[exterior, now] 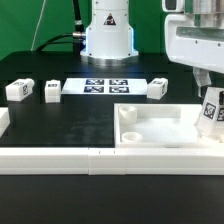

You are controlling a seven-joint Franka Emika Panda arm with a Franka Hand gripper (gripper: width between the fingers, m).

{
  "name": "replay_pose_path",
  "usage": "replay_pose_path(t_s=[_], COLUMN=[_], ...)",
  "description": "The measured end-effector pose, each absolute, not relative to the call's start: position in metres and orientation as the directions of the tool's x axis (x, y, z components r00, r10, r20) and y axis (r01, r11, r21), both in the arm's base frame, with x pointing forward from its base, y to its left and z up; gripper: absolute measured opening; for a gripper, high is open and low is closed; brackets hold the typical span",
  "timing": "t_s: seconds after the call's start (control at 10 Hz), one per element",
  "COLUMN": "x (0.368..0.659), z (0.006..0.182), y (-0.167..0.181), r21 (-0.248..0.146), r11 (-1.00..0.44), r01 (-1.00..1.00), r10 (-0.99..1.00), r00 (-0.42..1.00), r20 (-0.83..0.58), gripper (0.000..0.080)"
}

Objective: Assemble one leg

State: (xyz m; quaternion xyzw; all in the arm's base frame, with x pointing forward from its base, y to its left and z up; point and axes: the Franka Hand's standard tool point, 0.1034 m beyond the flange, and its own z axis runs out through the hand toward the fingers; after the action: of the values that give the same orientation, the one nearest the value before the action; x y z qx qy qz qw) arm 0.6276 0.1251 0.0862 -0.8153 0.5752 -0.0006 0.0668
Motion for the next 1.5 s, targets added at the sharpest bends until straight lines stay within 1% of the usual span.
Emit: replay_pose_path(t_s=[0.1, 0.2, 0.3, 0.4, 0.5, 0.6, 0.7, 0.8, 0.9, 1.0, 1.2, 1.3, 1.5], x=[0.628, 0.628, 0.628, 0.628, 0.628, 0.628, 0.628, 0.627, 0.627, 0.628, 0.629, 0.630, 0.632], z=[0.087, 0.086, 0.086, 0.086, 0.086, 0.087, 0.087, 0.087, 0.087, 0.085, 0.084, 0.084, 0.084], y=[0.124, 0.125, 0.125, 0.124, 0.123, 0.124, 0.126, 0.129, 0.132, 0.133, 0.134, 0.131, 0.125], r21=[-0.111, -0.112, -0.116, -0.119, -0.124, -0.125, -0.125, -0.116, -0.102, -0.077, -0.023, -0.012, -0.004], r11=[-0.310, -0.320, -0.369, -0.398, -0.488, -0.620, -0.723, -0.804, -0.865, -0.933, -0.990, -0.999, -0.991], r01=[-0.944, -0.941, -0.922, -0.909, -0.864, -0.775, -0.680, -0.584, -0.491, -0.352, -0.141, -0.051, 0.131], r10=[-0.944, -0.940, -0.922, -0.910, -0.865, -0.777, -0.681, -0.586, -0.494, -0.354, -0.142, -0.051, 0.131], r00=[0.320, 0.330, 0.379, 0.408, 0.498, 0.628, 0.731, 0.810, 0.870, 0.935, 0.989, 0.998, 0.990], r20=[-0.086, -0.086, -0.080, -0.076, -0.061, -0.045, -0.033, -0.015, 0.004, 0.021, 0.039, 0.043, 0.049], gripper=[0.0303, 0.0303, 0.0303, 0.0533, 0.0533, 0.0624, 0.0642, 0.0642, 0.0648, 0.0648, 0.0649, 0.0649, 0.0649])
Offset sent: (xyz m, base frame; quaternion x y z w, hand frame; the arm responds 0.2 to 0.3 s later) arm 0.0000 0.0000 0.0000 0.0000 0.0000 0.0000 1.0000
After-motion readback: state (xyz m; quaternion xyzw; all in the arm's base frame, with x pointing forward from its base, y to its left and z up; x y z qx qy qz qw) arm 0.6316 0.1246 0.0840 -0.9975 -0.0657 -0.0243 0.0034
